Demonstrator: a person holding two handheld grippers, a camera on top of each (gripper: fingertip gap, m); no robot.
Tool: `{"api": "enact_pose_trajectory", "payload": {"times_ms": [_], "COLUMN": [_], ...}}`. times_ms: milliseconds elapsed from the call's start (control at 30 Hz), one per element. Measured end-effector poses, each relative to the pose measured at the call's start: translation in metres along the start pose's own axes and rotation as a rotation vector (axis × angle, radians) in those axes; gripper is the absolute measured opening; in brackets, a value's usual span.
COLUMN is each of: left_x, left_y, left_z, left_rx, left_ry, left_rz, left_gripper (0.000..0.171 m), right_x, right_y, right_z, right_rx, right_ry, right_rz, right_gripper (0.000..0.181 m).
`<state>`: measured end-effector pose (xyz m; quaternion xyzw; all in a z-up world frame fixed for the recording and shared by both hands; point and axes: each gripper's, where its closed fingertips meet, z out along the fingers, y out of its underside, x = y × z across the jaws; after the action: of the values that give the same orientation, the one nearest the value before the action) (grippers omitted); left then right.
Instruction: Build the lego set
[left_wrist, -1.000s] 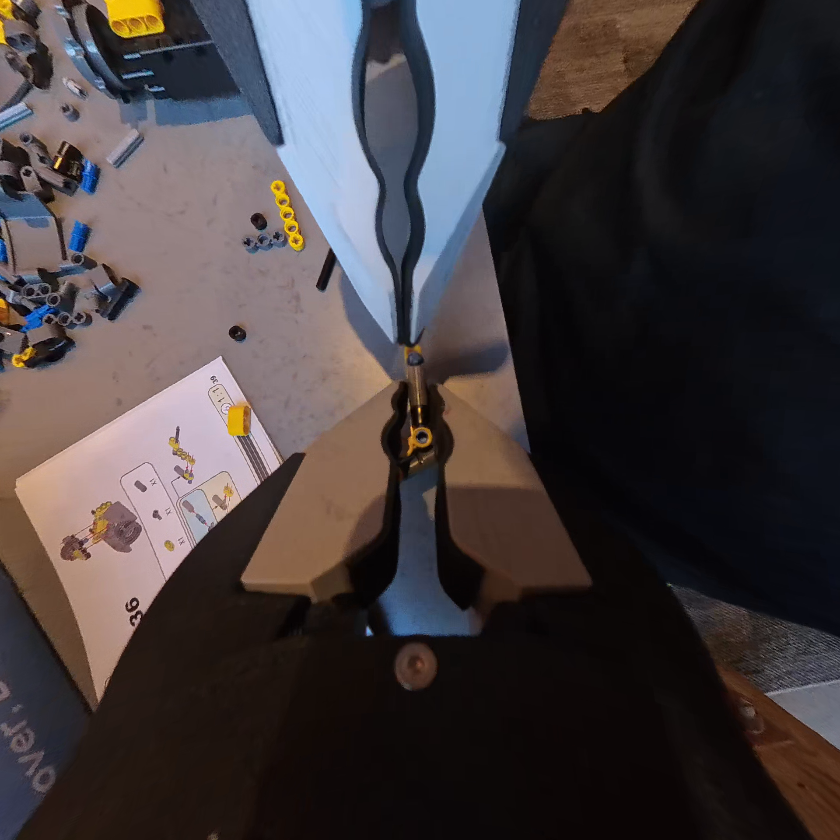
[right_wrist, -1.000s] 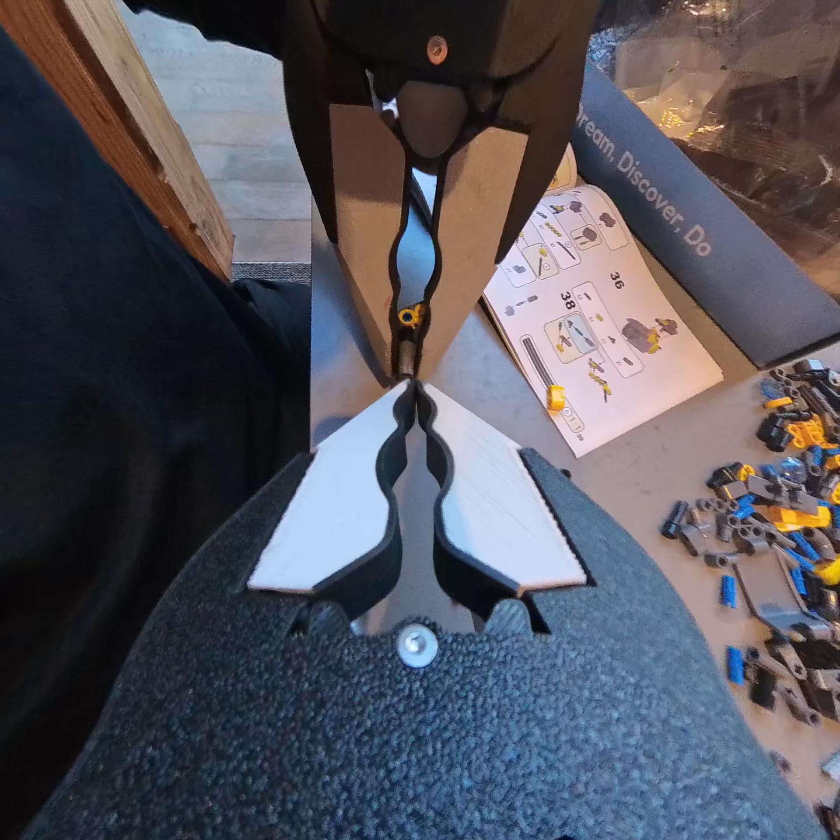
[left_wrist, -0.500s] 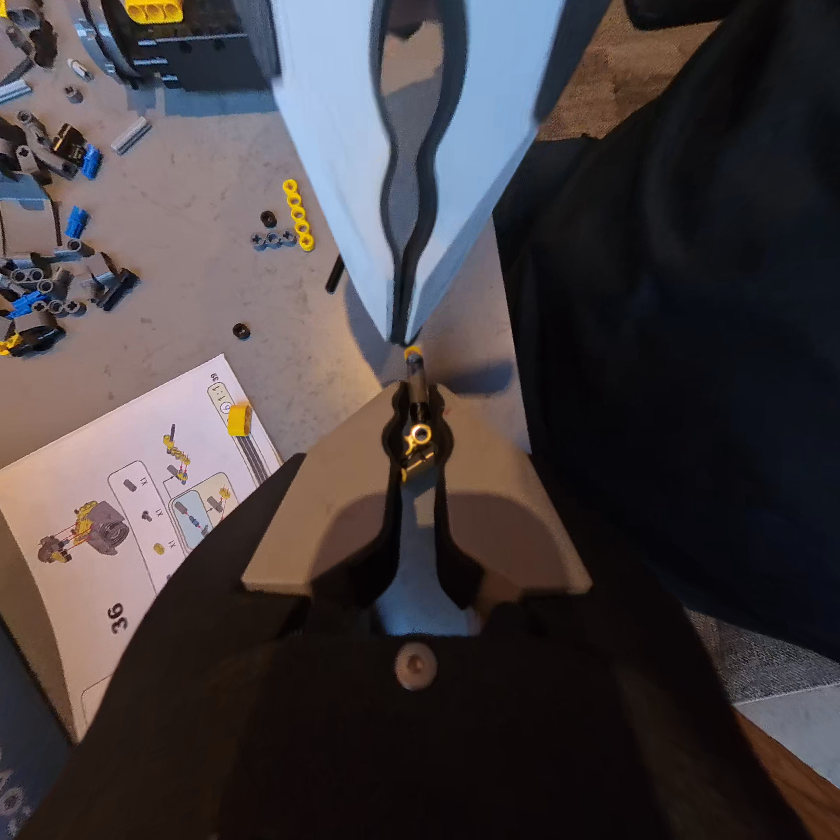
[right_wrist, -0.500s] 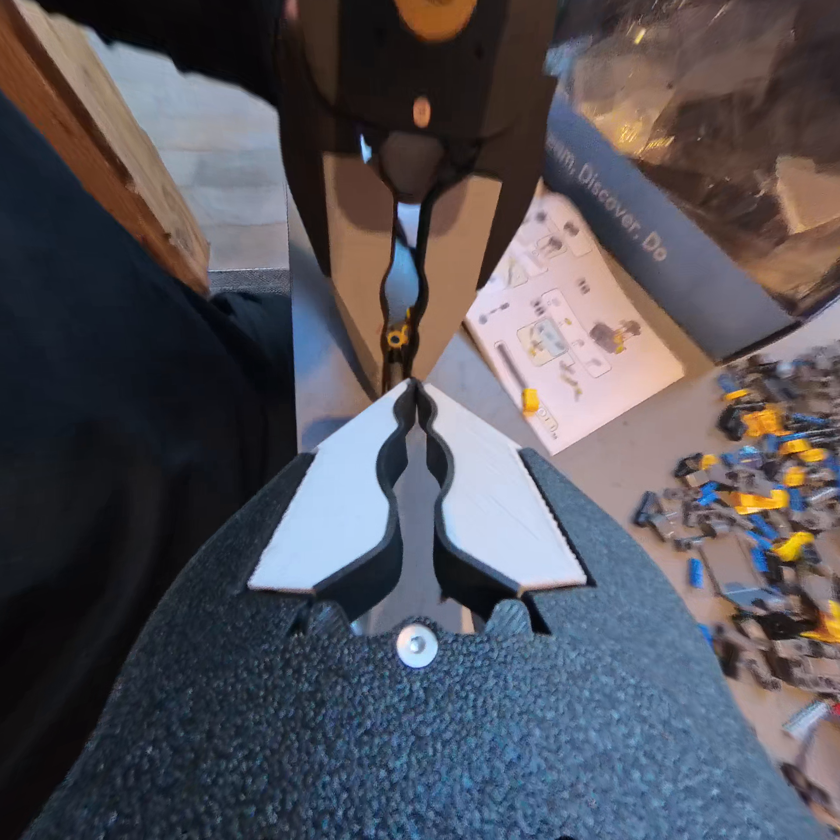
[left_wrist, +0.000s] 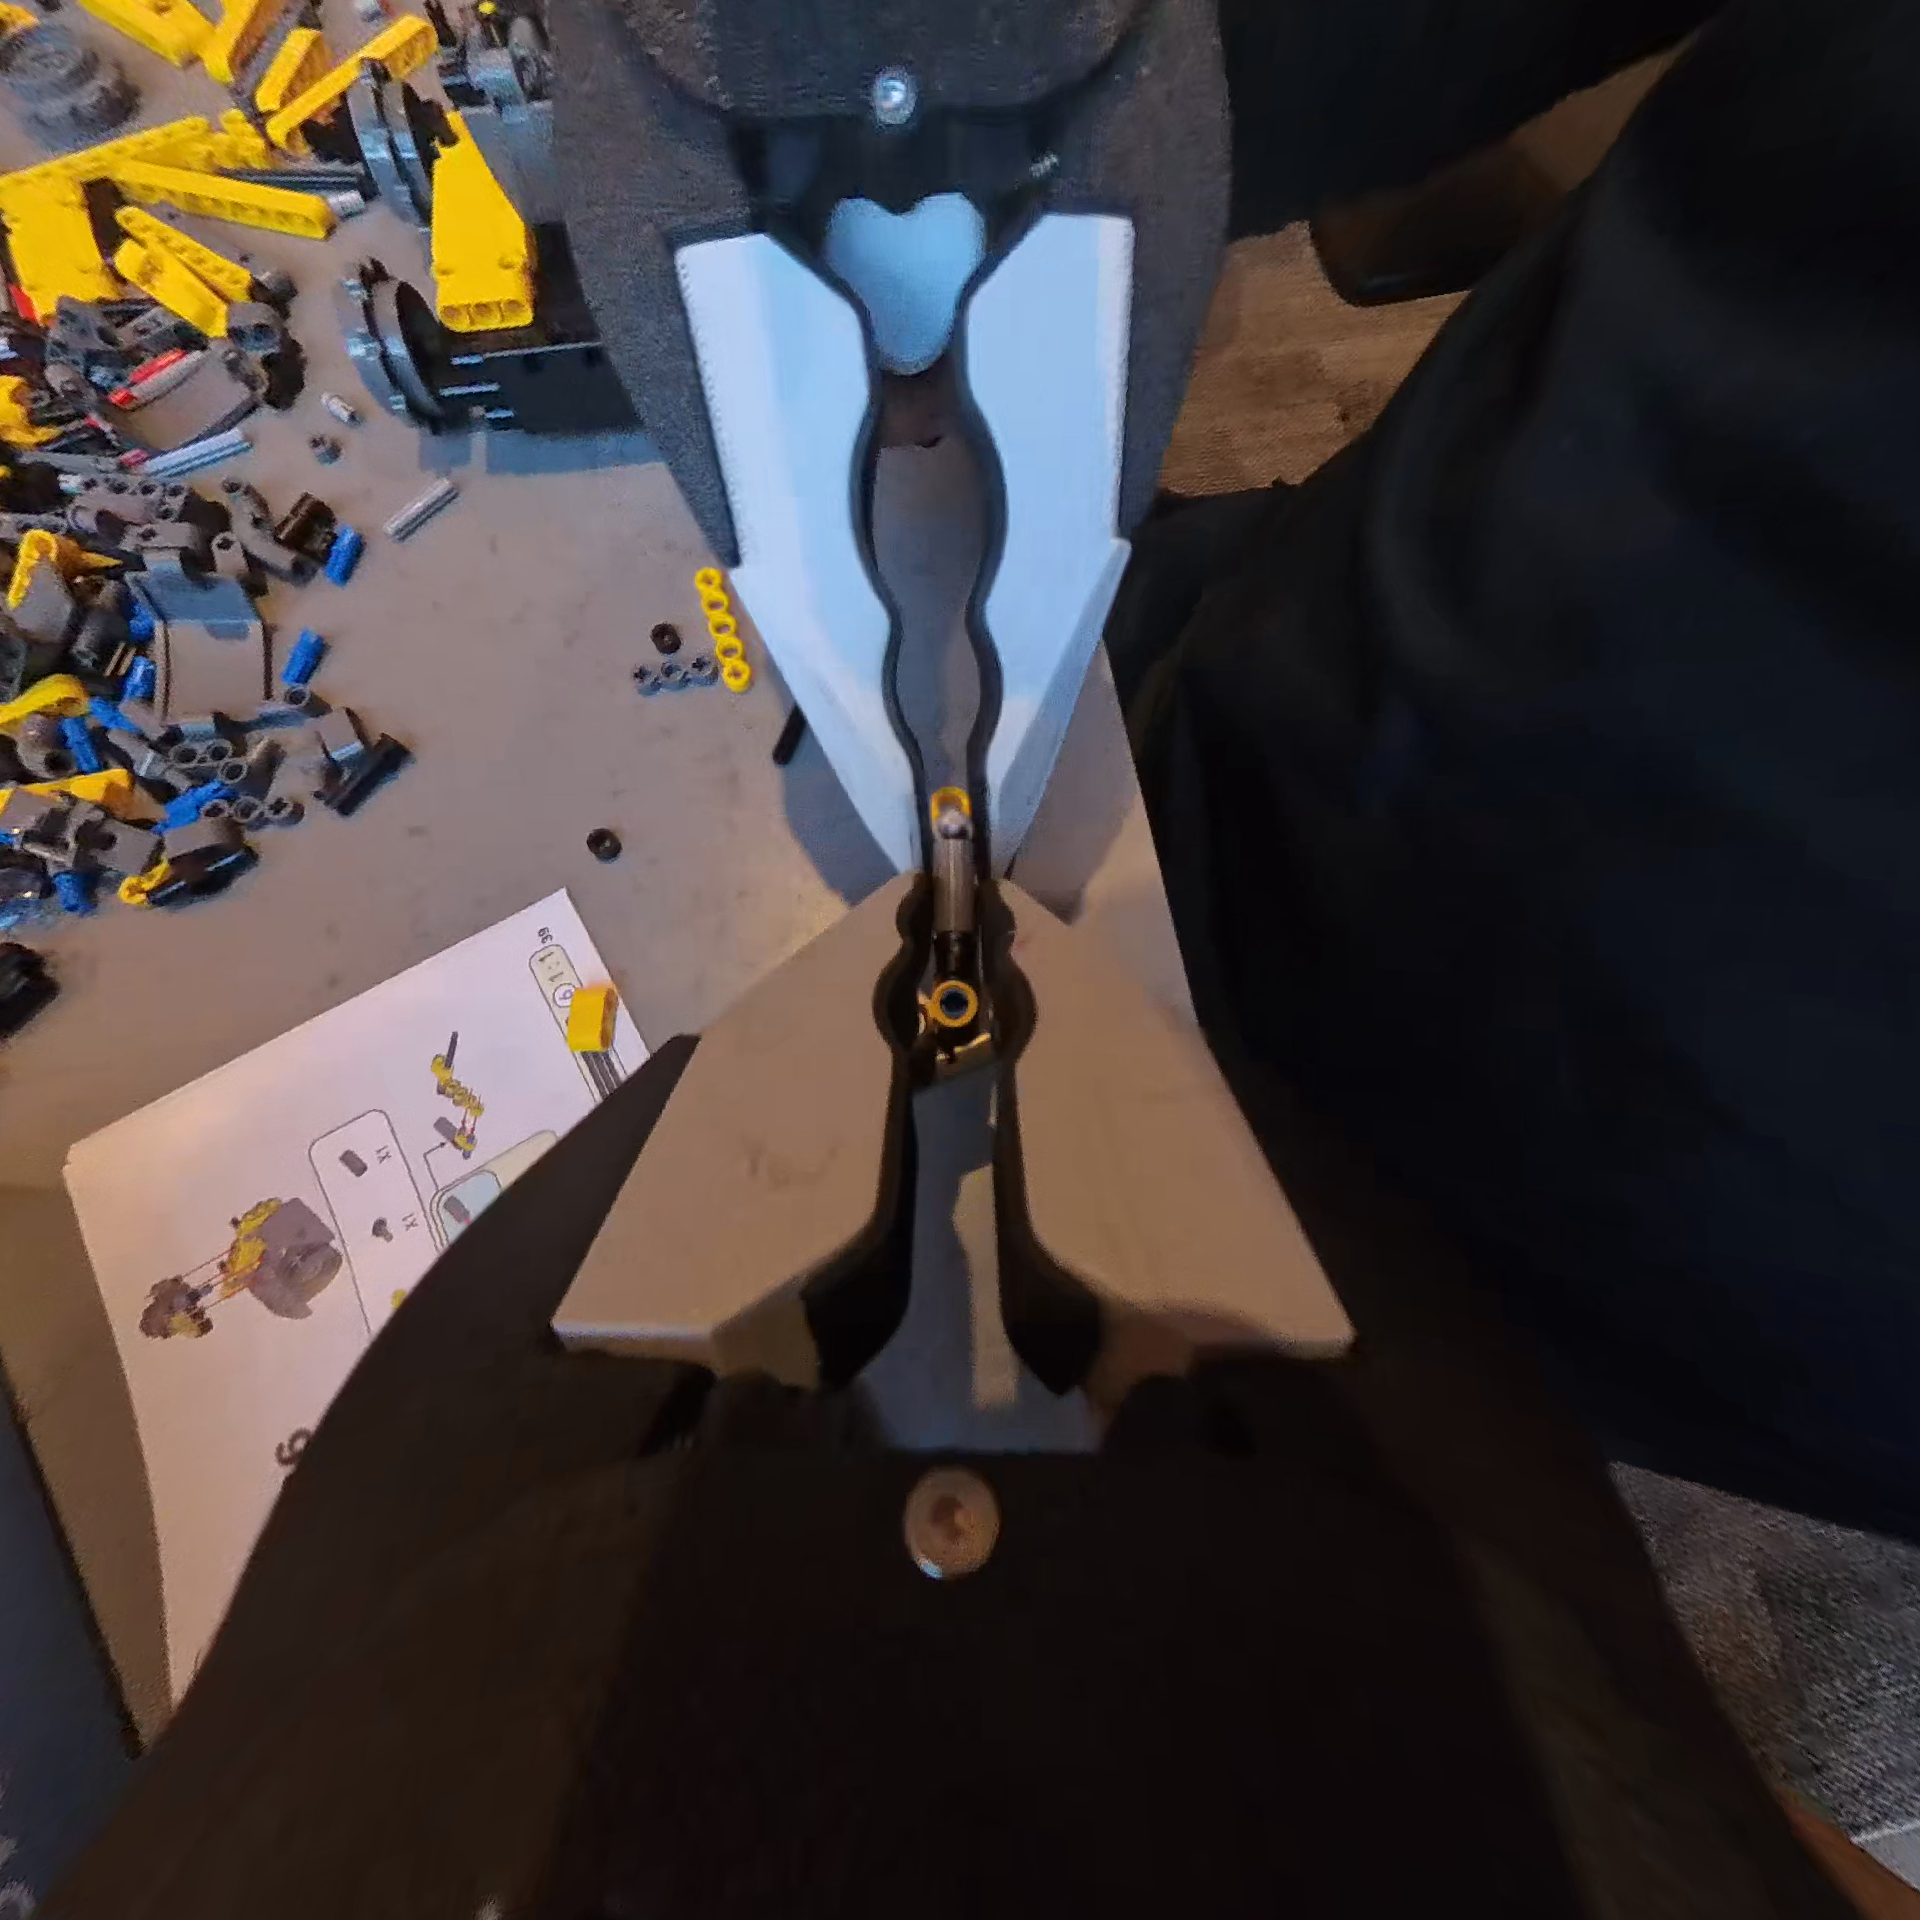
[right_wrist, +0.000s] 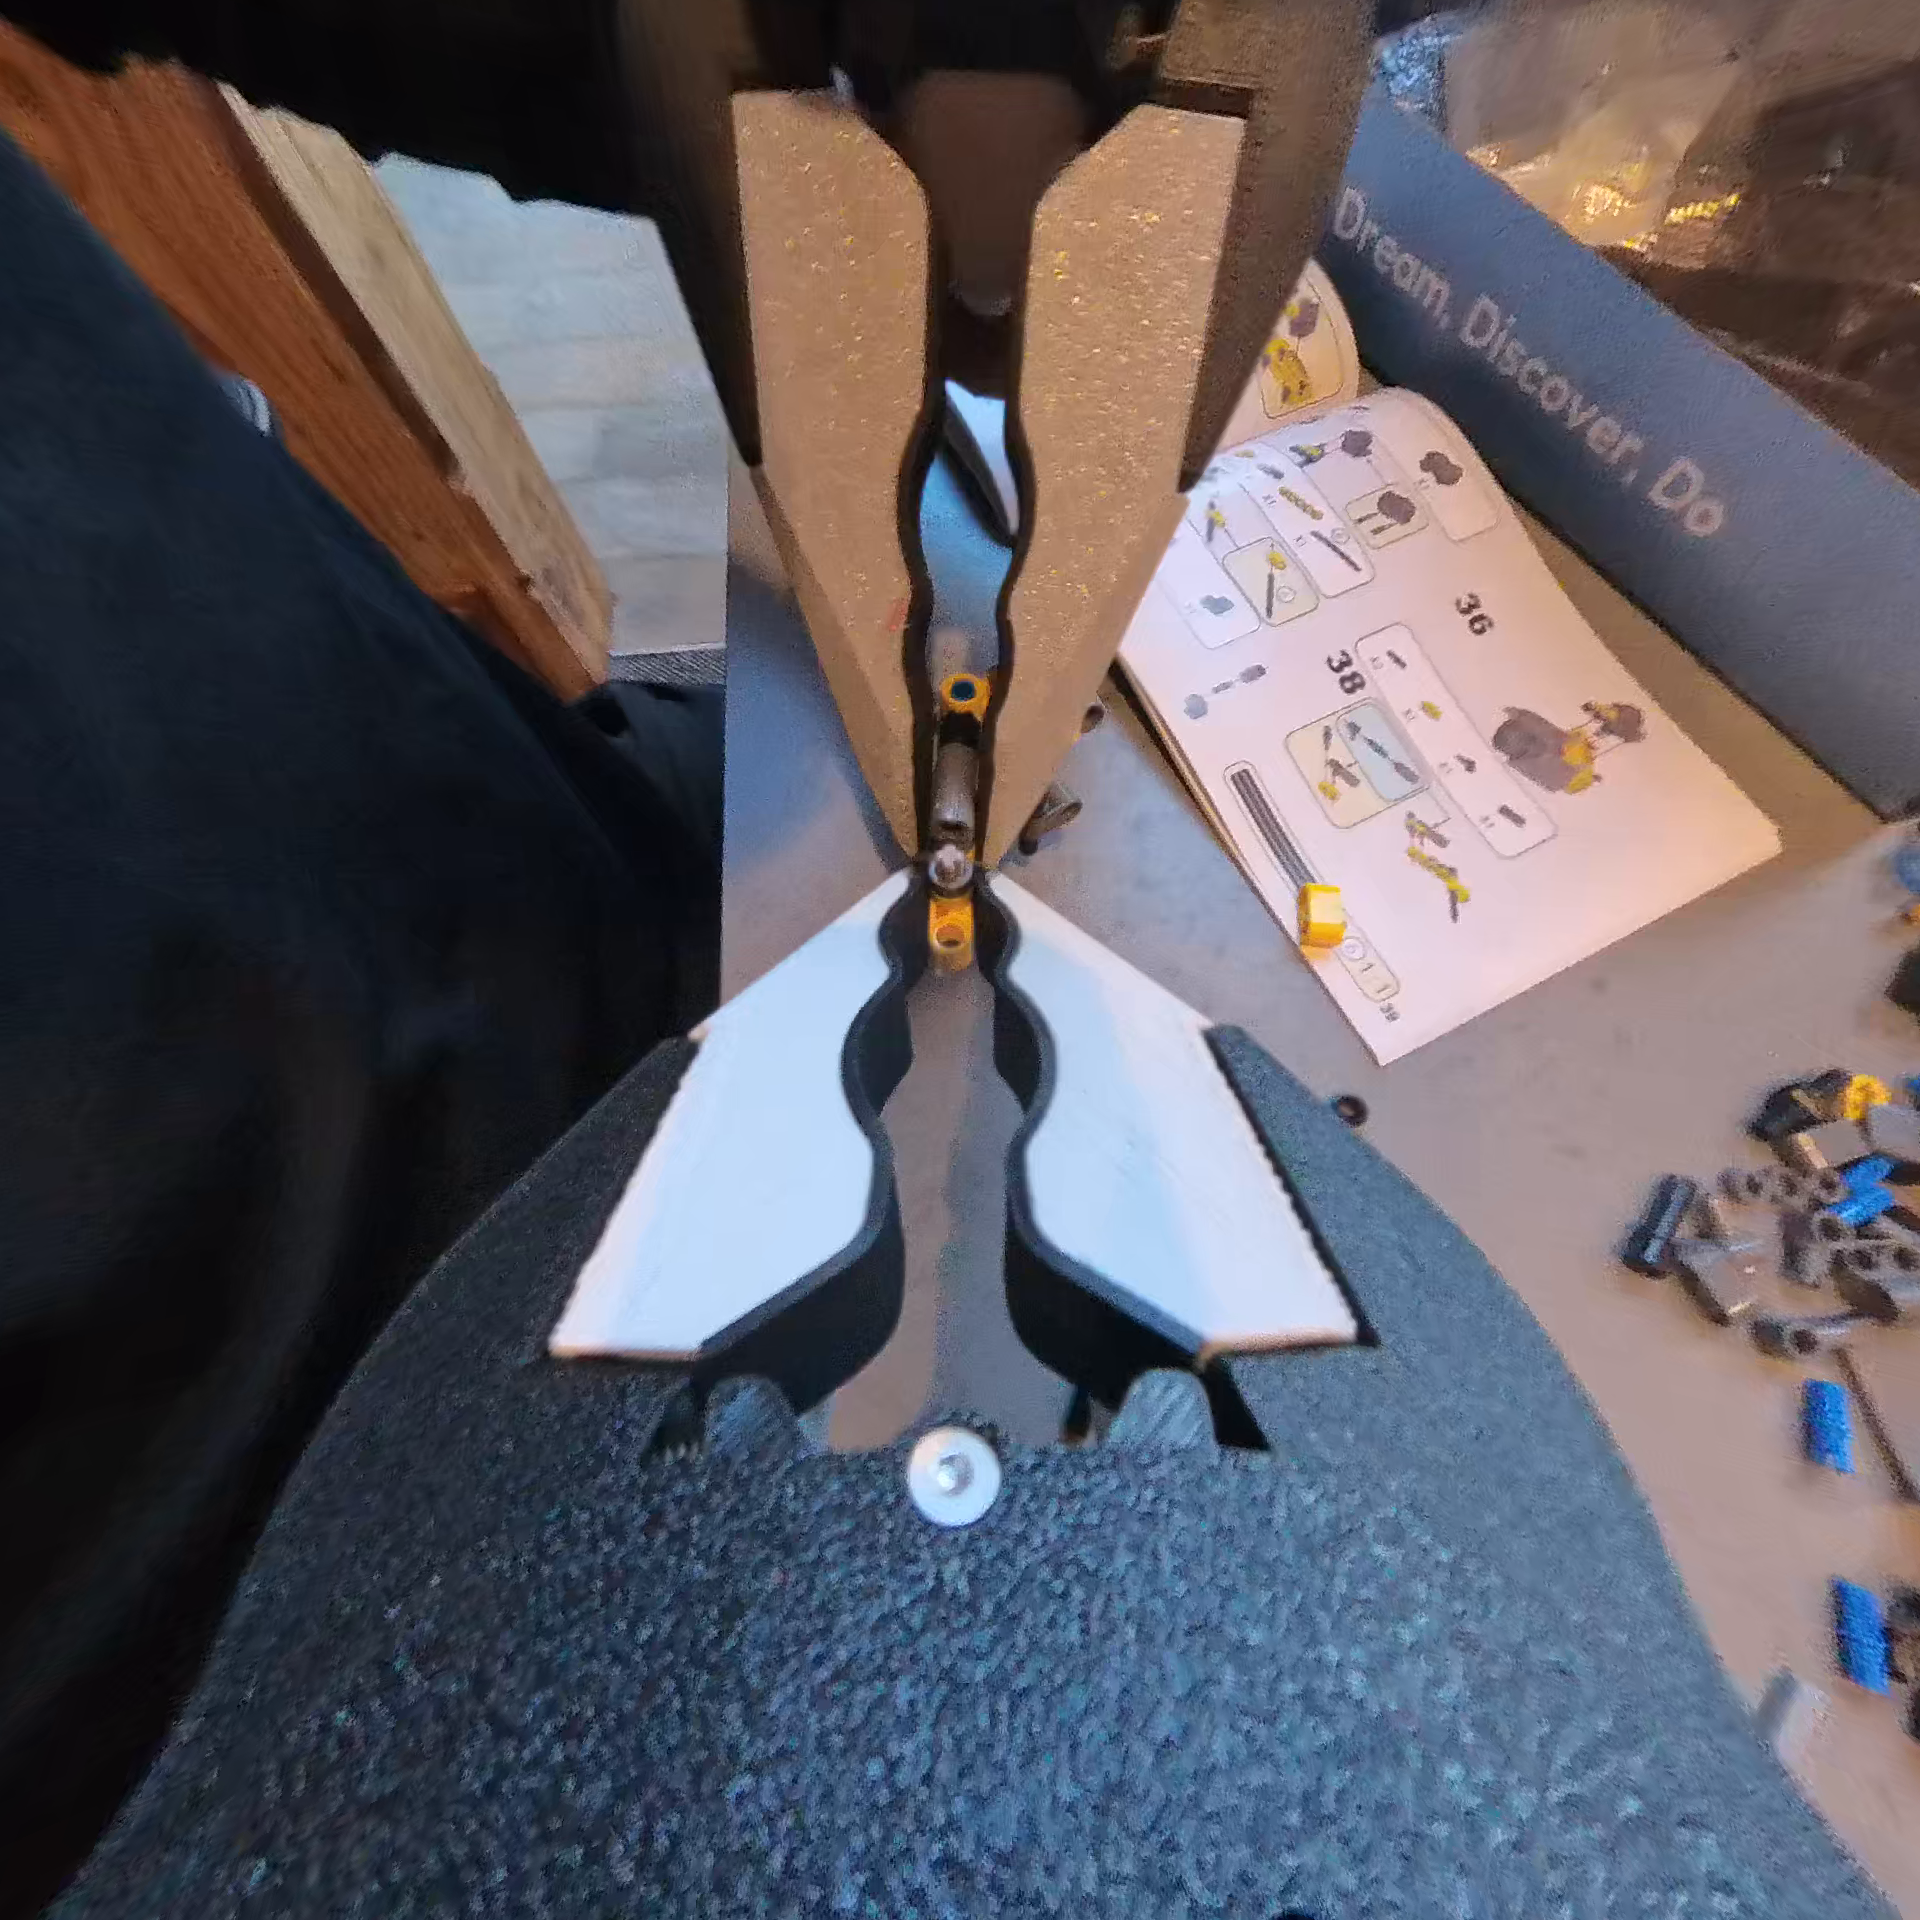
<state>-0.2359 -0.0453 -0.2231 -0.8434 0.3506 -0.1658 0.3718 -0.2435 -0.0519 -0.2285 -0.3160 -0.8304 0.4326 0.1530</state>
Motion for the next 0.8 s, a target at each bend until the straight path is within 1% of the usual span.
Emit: {"api": "enact_pose_trajectory", "payload": {"times_ms": [67,133,167,233,367,400,433,467,533,600,700,733,800], "left_x": [0.0,-0.002,-0.002,-0.002,0.0,-0.003,-0.003,-0.001,-0.003,0.001,-0.002,-0.002,-0.001], "left_y": [0.0,-0.003,-0.004,0.001,0.015,0.02,0.021,0.022,0.026,0.027,0.03,0.031,0.03], "left_z": [-0.001,-0.006,-0.009,-0.013,-0.009,-0.008,-0.007,-0.006,-0.005,-0.001,0.002,0.003,0.006], "left_rx": [0.009,0.025,0.011,-0.084,-0.263,-0.306,-0.323,-0.333,-0.357,-0.354,-0.368,-0.364,-0.313], "left_ry": [-0.005,-0.041,-0.063,-0.111,-0.138,-0.164,-0.178,-0.172,-0.189,-0.164,-0.169,-0.156,-0.104], "left_rz": [-0.022,-0.019,-0.014,-0.001,-0.008,0.019,0.043,0.052,0.061,0.049,0.089,0.081,-0.012], "left_gripper": [0.006,0.006,0.008,0.015,0.024,0.017,0.016,0.008,0.009,0.009,0.009,0.008,0.008], "right_x": [0.0,0.002,0.002,0.0,-0.002,-0.001,0.0,0.001,0.001,-0.003,-0.001,-0.001,0.001], "right_y": [-0.001,-0.006,-0.009,-0.009,-0.01,-0.008,-0.006,-0.006,-0.008,-0.017,-0.015,-0.014,-0.013], "right_z": [0.0,-0.002,-0.003,-0.003,0.002,0.004,0.005,0.005,0.004,0.001,0.002,0.002,0.001], "right_rx": [-0.014,-0.001,0.006,-0.017,-0.07,-0.093,-0.103,-0.098,-0.064,-0.002,-0.002,0.003,0.023], "right_ry": [0.012,0.021,0.02,0.012,0.022,0.03,0.039,0.044,0.033,0.004,-0.005,-0.021,-0.041], "right_rz": [-0.034,-0.04,-0.041,-0.058,-0.11,-0.124,-0.137,-0.133,-0.095,-0.068,-0.057,-0.039,0.007], "right_gripper": [0.007,0.007,0.007,0.007,0.007,0.007,0.007,0.007,0.007,0.007,0.007,0.007,0.008]}}
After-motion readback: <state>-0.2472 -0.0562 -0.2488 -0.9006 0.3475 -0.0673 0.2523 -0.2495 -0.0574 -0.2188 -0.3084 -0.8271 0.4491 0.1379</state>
